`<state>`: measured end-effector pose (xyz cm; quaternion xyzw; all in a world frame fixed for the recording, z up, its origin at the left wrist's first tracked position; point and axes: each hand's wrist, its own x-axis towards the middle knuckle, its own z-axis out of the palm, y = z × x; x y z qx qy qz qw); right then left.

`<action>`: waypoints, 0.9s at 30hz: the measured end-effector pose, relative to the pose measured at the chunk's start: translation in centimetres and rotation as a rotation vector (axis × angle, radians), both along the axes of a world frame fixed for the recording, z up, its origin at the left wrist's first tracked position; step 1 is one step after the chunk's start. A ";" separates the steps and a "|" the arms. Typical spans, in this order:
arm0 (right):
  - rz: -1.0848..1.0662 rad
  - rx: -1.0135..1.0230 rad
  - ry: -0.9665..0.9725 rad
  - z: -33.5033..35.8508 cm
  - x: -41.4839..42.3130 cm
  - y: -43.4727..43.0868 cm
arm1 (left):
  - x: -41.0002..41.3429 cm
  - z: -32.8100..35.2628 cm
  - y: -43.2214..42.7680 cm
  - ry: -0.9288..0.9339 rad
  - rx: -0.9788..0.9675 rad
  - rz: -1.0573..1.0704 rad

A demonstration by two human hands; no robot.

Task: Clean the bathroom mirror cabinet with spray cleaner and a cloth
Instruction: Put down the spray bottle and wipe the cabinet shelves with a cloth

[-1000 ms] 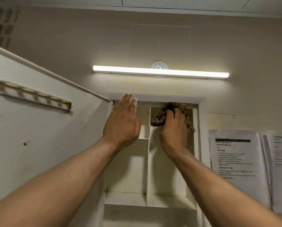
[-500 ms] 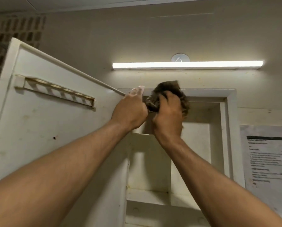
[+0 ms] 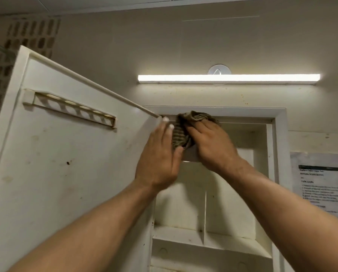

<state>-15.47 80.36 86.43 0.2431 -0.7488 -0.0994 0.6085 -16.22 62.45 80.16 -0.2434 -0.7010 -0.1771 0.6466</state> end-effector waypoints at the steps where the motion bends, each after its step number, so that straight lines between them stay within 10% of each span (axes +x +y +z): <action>1: 0.005 -0.062 0.004 -0.3 0.3 0.7 | -0.4 -1.5 0.4 -0.038 -0.062 0.016; 5: 0.025 -0.270 -0.021 -0.7 0.9 -1.1 | -1.5 -4.3 1.3 -0.229 -0.268 0.160; 14: -0.073 0.086 -0.169 0.2 0.4 -3.3 | -1.0 -3.0 1.8 -0.282 -0.208 0.220; 27: -0.183 -0.524 -0.031 -1.1 4.2 6.2 | -0.2 -3.2 2.7 -0.283 -0.152 0.210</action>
